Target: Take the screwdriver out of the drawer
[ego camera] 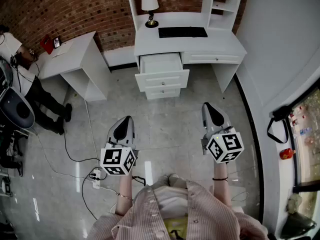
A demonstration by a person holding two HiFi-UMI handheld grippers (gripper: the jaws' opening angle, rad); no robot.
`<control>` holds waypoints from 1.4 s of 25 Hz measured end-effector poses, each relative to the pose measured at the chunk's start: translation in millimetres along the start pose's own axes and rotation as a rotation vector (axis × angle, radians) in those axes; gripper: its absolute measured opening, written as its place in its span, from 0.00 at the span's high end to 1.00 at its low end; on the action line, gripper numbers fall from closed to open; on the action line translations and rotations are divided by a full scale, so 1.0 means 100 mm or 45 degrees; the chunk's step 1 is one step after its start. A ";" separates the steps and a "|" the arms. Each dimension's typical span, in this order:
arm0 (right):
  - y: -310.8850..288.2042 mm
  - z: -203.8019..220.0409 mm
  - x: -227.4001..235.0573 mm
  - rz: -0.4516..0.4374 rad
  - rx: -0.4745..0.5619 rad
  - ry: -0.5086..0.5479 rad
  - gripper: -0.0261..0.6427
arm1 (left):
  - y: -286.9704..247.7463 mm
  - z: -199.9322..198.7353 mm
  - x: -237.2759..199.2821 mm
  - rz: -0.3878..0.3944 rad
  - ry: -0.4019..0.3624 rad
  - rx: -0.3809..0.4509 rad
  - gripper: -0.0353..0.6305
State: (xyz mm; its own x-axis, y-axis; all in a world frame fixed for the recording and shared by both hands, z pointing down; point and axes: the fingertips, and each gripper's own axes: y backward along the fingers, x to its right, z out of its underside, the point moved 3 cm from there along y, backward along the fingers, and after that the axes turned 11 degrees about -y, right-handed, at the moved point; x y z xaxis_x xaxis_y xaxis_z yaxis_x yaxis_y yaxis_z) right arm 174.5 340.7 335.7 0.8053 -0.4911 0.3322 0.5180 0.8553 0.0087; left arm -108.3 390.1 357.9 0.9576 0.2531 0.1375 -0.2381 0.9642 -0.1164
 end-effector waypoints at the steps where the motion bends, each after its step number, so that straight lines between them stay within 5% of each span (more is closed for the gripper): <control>1: -0.01 -0.01 -0.01 -0.001 -0.002 0.000 0.95 | -0.01 -0.02 0.00 0.002 0.001 0.000 0.95; 15: 0.15 -0.02 0.13 -0.006 0.139 -0.063 0.95 | -0.03 0.01 0.24 -0.017 0.053 -0.012 0.95; 35: -0.67 0.22 0.59 -0.025 0.007 -0.127 0.86 | -0.74 0.22 0.02 -0.042 0.115 -0.081 0.95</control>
State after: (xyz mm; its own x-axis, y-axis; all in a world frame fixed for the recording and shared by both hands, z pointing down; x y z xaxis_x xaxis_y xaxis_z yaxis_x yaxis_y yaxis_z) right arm 181.1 258.1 376.0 0.7624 -0.4890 0.4238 0.5315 0.8468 0.0211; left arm -92.7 320.9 388.7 0.9761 0.2107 0.0532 -0.1985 0.9642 -0.1759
